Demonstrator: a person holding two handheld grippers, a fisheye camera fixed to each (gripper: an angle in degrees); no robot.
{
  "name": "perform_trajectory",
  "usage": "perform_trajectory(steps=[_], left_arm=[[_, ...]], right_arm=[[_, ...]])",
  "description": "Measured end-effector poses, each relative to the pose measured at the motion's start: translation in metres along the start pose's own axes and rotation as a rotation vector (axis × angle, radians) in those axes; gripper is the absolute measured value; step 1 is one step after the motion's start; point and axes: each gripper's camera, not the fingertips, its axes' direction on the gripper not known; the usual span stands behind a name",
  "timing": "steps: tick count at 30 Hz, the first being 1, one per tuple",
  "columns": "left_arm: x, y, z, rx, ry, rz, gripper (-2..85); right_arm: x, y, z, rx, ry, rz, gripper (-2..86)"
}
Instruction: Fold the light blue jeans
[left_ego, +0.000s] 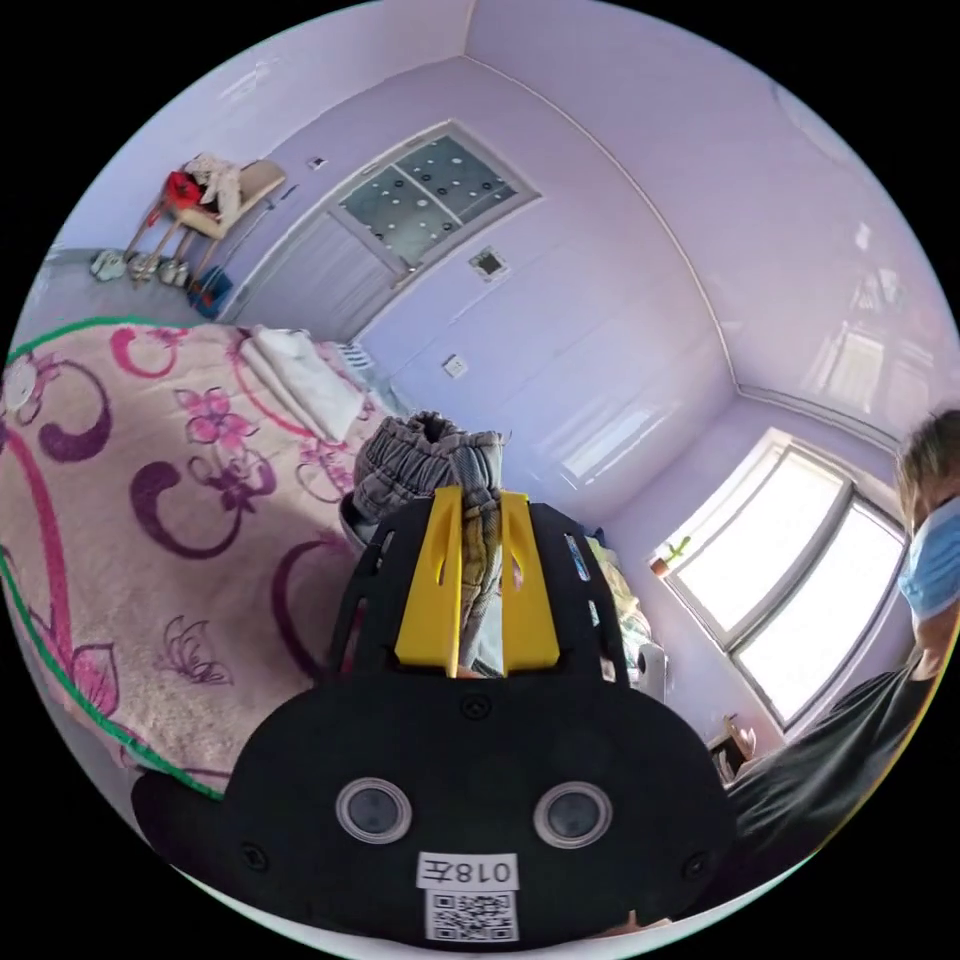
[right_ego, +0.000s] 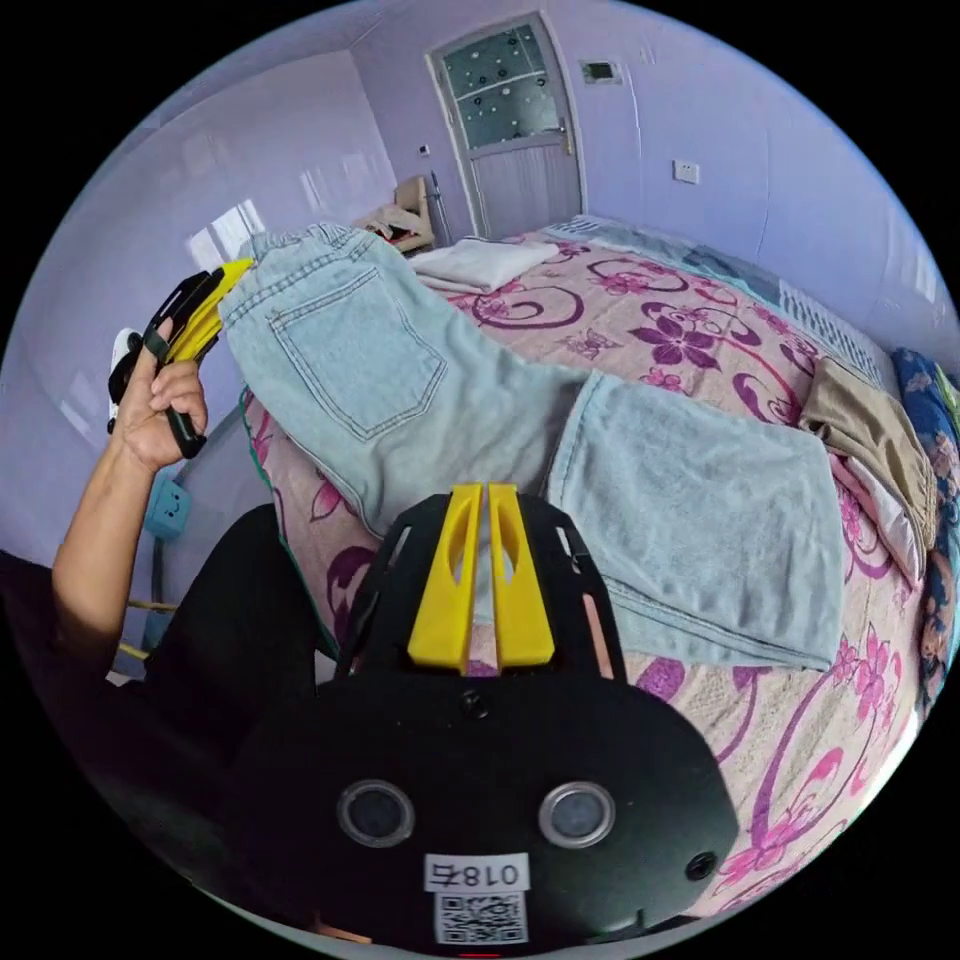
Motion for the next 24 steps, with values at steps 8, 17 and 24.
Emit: perform_trajectory(steps=[8,17,24], left_arm=[[0.145,0.007,0.18,-0.081,0.207,0.199,5.8],[0.216,0.176,0.463,-0.638,0.133,0.268,5.1],[0.185,0.119,0.41,-0.502,0.507,0.114,9.0]], right_arm=[[0.12,0.086,-0.138,0.285,0.014,0.333,-0.1],[0.186,0.177,-0.235,0.381,0.176,0.569,0.0],[0.205,0.166,-0.238,0.397,0.126,0.546,1.8]])
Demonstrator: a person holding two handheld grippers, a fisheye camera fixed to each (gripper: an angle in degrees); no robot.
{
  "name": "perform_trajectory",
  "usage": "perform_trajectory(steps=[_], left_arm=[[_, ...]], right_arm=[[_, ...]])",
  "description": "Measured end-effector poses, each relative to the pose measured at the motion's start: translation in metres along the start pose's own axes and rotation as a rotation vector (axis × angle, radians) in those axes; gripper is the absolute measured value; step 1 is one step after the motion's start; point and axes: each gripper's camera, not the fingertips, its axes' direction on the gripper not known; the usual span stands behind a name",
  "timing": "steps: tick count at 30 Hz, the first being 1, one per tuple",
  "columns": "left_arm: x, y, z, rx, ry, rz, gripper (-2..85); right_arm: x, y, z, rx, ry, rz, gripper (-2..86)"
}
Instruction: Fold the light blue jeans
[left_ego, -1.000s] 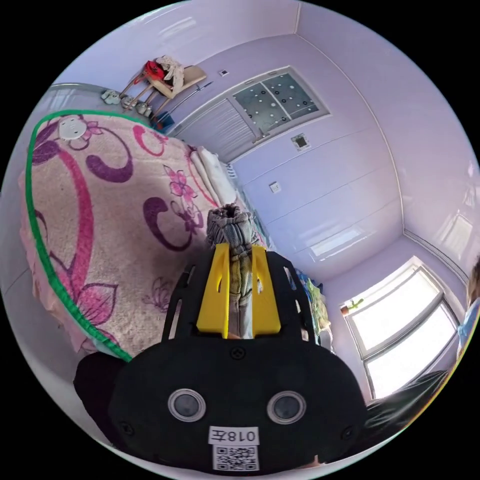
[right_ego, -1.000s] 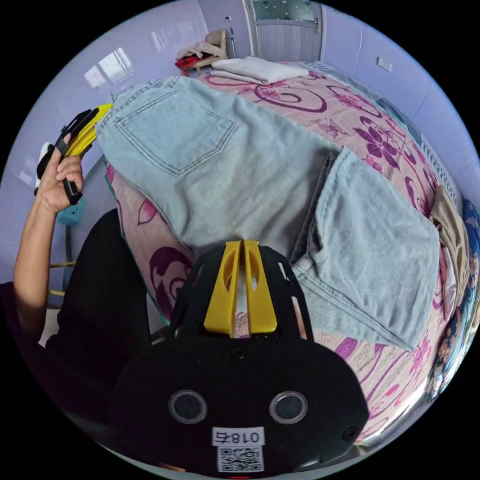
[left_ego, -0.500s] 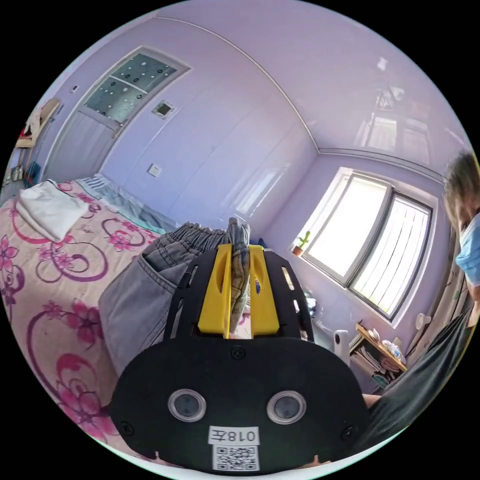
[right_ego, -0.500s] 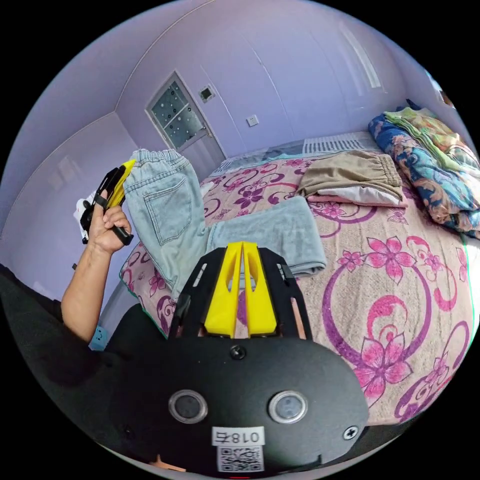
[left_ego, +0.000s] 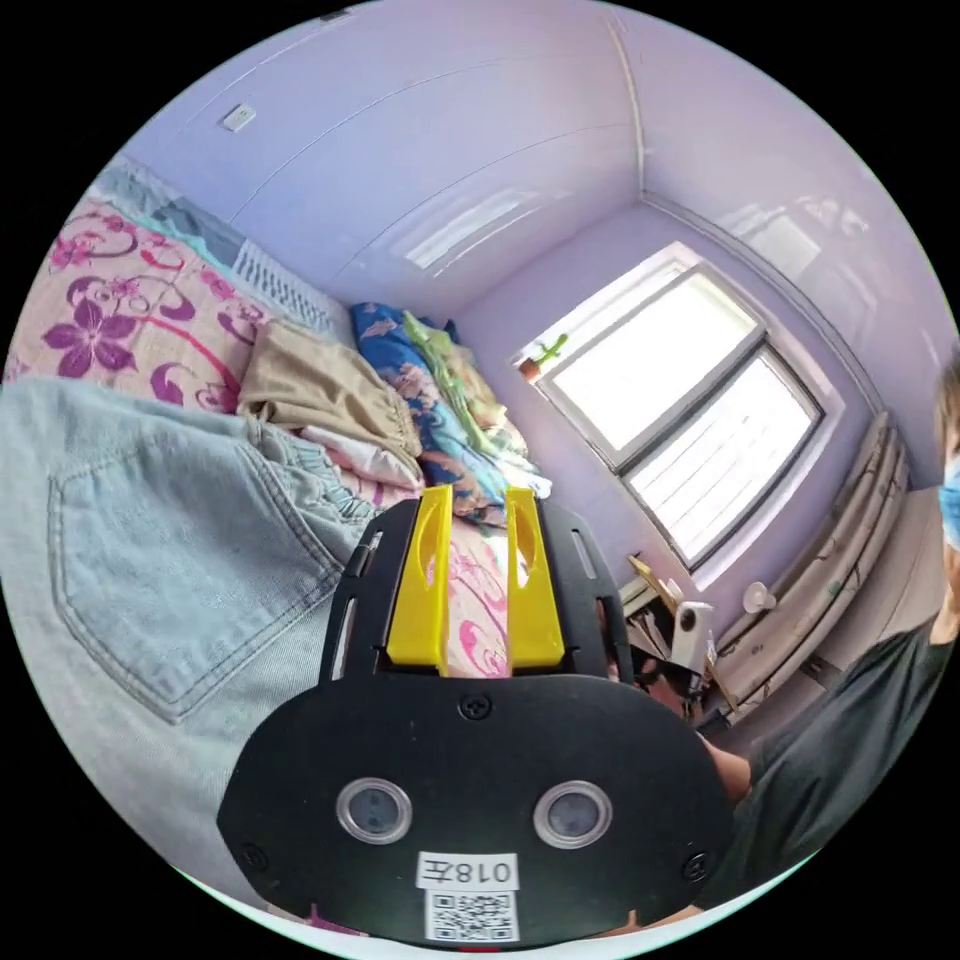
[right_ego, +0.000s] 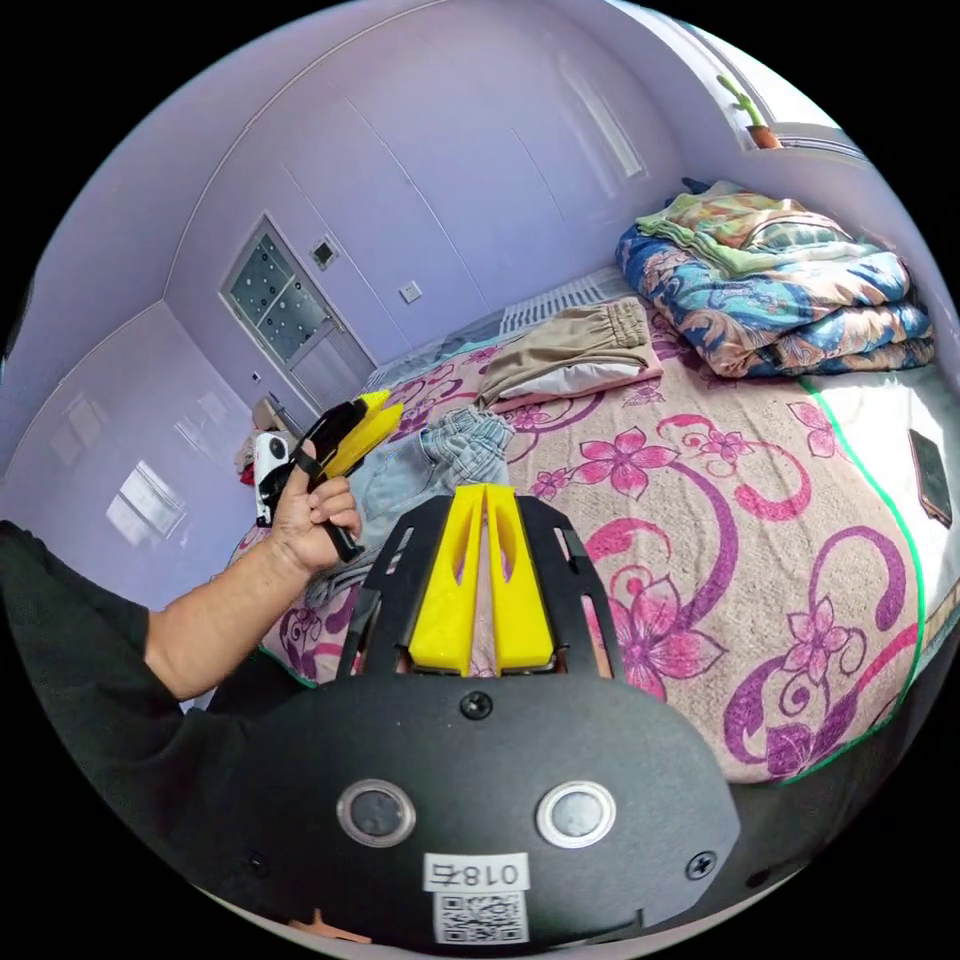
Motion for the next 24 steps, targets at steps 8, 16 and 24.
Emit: perform_trajectory(steps=[8,16,24], left_arm=[[-0.026,0.003,-0.162,0.053,-0.506,-0.078,12.2],[-0.134,0.019,-0.211,0.042,-0.439,-0.478,16.2],[-0.198,-0.007,-0.2,0.012,-0.255,-0.592,18.2]], right_arm=[[-0.053,-0.095,0.089,-0.105,0.024,-0.265,8.2],[0.03,-0.129,0.129,-0.179,0.013,0.048,7.6],[0.136,-0.111,0.124,-0.226,-0.388,0.399,18.3]])
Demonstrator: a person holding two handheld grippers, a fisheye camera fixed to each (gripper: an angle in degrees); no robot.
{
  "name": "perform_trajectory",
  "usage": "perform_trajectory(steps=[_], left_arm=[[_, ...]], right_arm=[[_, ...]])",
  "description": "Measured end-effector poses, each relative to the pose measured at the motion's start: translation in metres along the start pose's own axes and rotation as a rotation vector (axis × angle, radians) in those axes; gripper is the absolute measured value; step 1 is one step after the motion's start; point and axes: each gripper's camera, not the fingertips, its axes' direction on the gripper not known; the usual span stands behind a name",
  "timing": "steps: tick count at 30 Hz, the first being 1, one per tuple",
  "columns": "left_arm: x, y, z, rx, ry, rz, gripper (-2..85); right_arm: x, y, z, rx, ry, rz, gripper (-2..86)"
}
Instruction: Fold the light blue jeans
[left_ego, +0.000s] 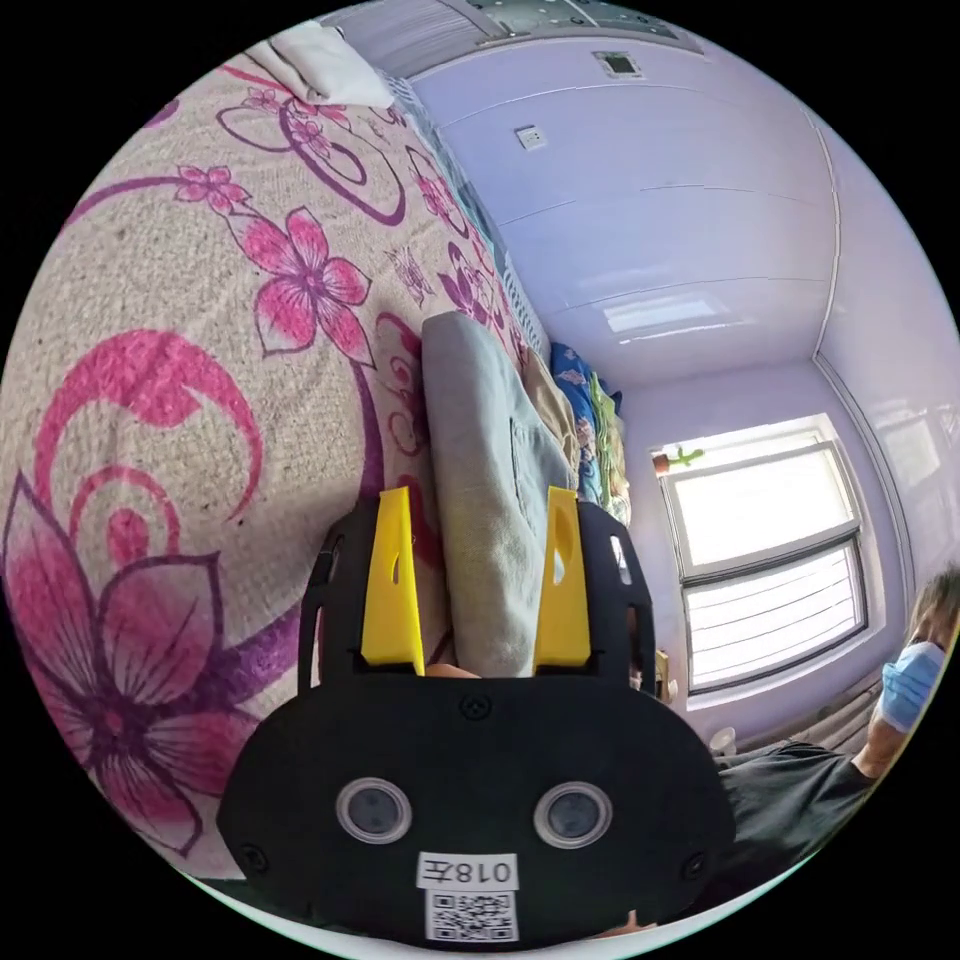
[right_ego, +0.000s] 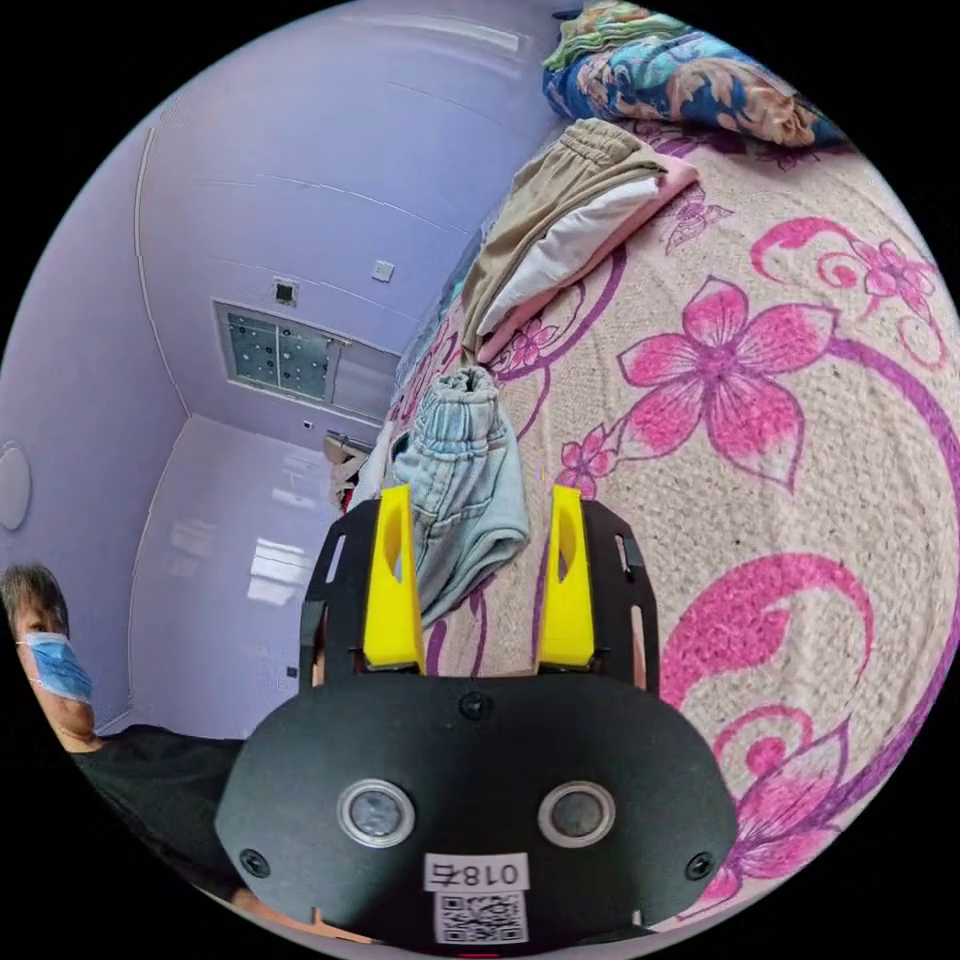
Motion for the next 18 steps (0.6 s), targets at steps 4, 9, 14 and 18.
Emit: perform_trajectory(steps=[4,9,14,18], left_arm=[[-0.01,-0.023,0.004,-0.044,0.086,-0.039,18.4],[-0.015,-0.049,0.015,-0.112,0.077,-0.037,18.2],[-0.016,-0.078,0.027,-0.157,0.088,-0.031,18.3],[-0.023,-0.1,0.028,-0.194,0.075,-0.035,17.3]], right_arm=[[0.016,-0.007,-0.004,-0.004,-0.121,0.028,17.8],[0.029,-0.015,-0.002,-0.026,-0.212,0.053,16.5],[0.028,-0.027,0.005,-0.054,-0.251,0.044,17.2],[0.033,-0.035,-0.007,-0.005,-0.223,0.054,17.2]])
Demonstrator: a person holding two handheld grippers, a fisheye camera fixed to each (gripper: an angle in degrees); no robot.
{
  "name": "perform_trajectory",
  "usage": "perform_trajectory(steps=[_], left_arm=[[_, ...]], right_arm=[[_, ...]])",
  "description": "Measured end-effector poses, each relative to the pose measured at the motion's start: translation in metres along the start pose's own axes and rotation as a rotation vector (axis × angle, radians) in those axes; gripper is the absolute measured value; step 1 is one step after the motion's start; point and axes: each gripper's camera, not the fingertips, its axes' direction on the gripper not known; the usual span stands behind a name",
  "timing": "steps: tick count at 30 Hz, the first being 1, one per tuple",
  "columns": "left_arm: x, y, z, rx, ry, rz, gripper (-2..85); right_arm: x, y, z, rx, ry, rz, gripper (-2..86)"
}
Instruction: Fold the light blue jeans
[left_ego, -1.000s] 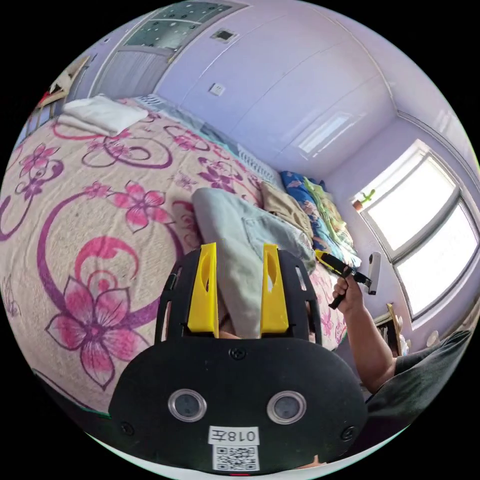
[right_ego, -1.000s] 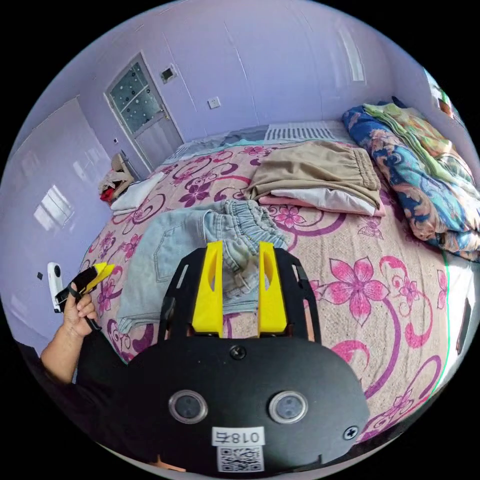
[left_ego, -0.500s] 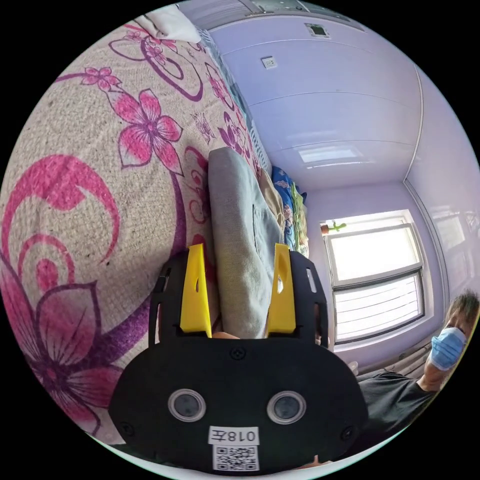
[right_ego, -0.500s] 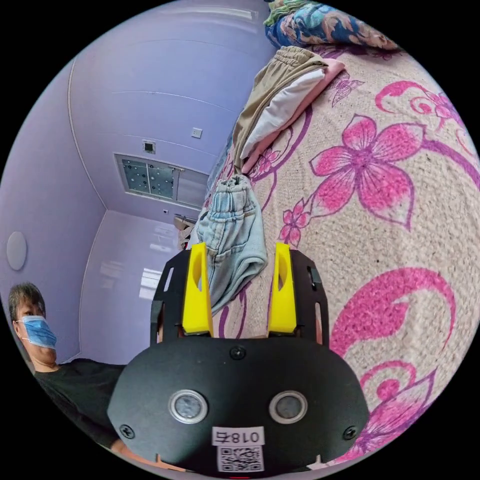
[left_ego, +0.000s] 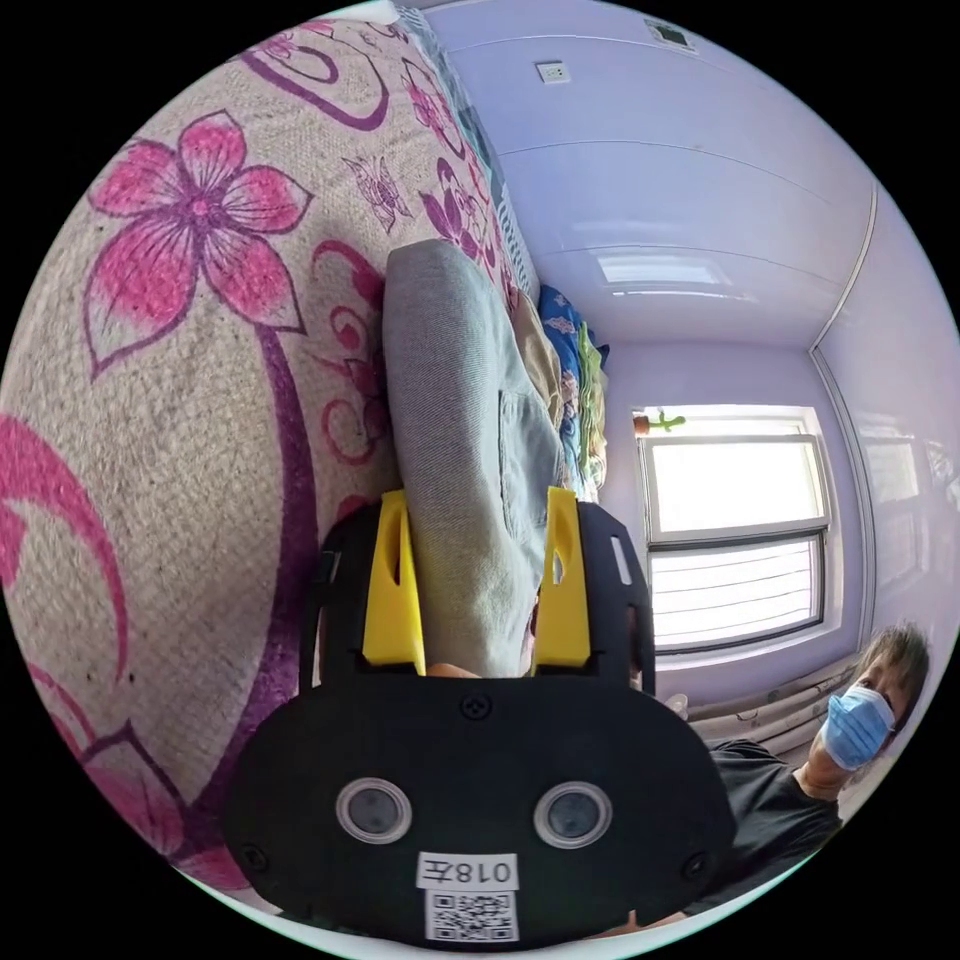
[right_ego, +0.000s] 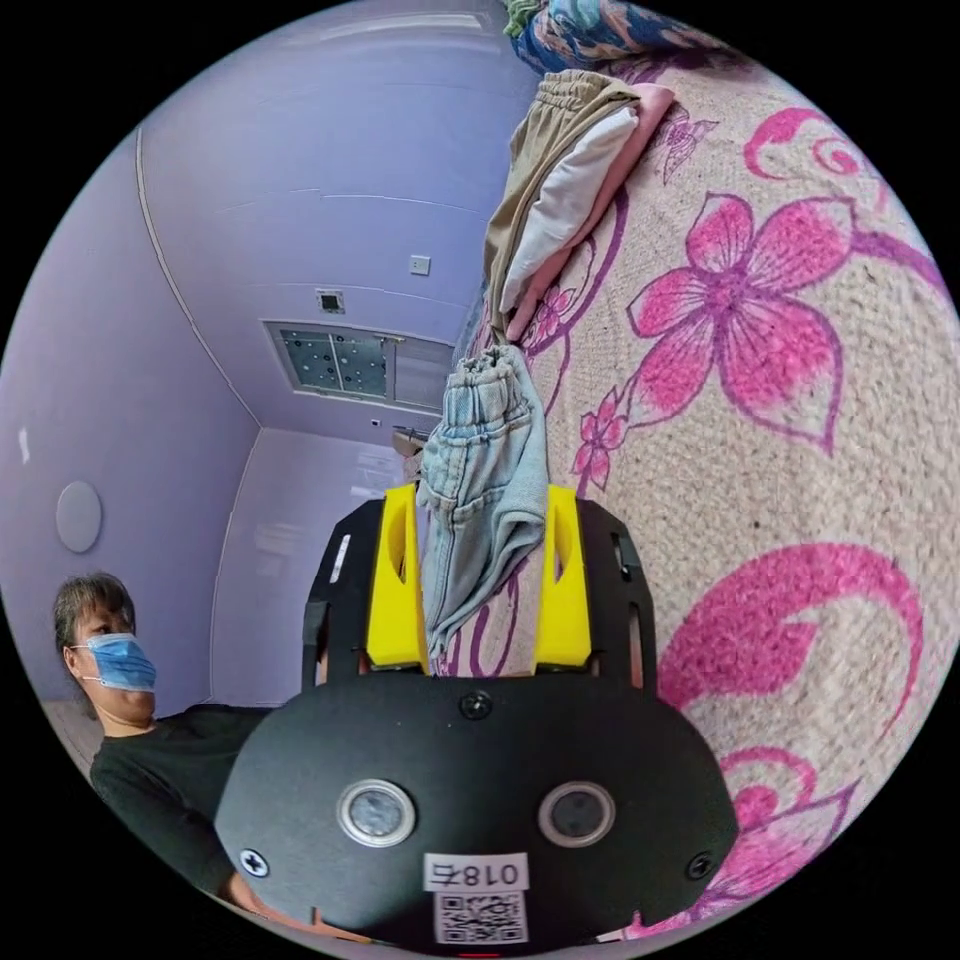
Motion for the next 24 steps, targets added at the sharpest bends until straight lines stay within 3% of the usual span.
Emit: perform_trajectory(steps=[11,18,24], left_arm=[[0.01,-0.018,-0.012,-0.069,-0.138,0.05,6.2],[0.047,-0.005,-0.051,-0.048,-0.106,0.173,5.5],[0.059,0.037,-0.138,-0.04,-0.188,0.261,5.4]], right_arm=[[-0.009,-0.025,0.071,-0.204,0.073,-0.051,20.0],[-0.029,-0.023,0.107,-0.224,0.152,-0.102,9.2],[-0.07,0.037,0.146,-0.249,0.081,-0.211,8.0]])
